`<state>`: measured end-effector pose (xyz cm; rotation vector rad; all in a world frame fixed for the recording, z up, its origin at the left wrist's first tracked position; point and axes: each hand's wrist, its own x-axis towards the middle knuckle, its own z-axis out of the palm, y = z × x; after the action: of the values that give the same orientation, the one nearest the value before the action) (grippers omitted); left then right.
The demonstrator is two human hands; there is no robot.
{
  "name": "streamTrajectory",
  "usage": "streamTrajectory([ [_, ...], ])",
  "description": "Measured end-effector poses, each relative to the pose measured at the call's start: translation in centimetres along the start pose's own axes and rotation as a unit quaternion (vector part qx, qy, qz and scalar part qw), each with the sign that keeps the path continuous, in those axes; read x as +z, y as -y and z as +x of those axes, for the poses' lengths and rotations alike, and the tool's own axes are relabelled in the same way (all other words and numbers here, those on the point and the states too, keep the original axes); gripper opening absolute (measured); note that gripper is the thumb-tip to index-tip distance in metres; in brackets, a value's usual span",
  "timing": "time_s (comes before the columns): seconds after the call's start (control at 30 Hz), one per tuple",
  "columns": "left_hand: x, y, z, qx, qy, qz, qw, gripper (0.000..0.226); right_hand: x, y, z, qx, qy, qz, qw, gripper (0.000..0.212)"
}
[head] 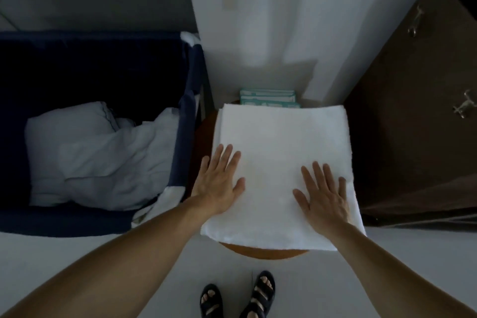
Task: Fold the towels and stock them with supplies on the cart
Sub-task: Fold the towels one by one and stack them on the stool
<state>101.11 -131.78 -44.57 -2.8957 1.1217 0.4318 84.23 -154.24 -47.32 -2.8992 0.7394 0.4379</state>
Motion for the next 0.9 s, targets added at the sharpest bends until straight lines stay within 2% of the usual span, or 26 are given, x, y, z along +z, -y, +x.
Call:
streamTrajectory([
  [0.1, -3.6, 3.8, -0.6, -0.055, -0.052, -0.026, 0.997, 0.071, -3.3, 4.4, 1.1, -0.041, -0.019, 0.028, 0.999, 0.079],
  [0.2, -5.7, 8.7, -2.1, -0.104, -0.051, -0.030, 0.993, 0.071, -6.7, 9.6, 2.0, -0.089, -0.038, 0.045, 0.994, 0.077],
  [0.33, -7.2, 16.6, -4.5, -0.164, -0.068, -0.059, 0.982, 0.070, -10.3, 17.0, 3.9, -0.147, -0.053, 0.057, 0.986, 0.087],
  [0.47, -7.5, 25.2, -5.9, -0.208, -0.066, -0.076, 0.973, 0.071, -12.1, 25.3, 6.9, -0.206, -0.065, 0.076, 0.973, 0.077],
  [0.57, -7.1, 32.7, -5.3, -0.227, -0.051, -0.086, 0.969, 0.072, -11.8, 31.8, 9.8, -0.232, -0.067, 0.073, 0.968, 0.075],
  [0.67, -6.0, 40.8, -3.3, -0.237, -0.027, -0.101, 0.966, 0.072, -10.0, 38.5, 13.0, -0.219, -0.047, 0.071, 0.972, 0.076],
  [0.9, 0.3, 54.9, 1.2, -0.227, 0.043, -0.077, 0.970, 0.073, -1.5, 52.5, 19.6, -0.171, 0.069, 0.076, 0.980, 0.080],
])
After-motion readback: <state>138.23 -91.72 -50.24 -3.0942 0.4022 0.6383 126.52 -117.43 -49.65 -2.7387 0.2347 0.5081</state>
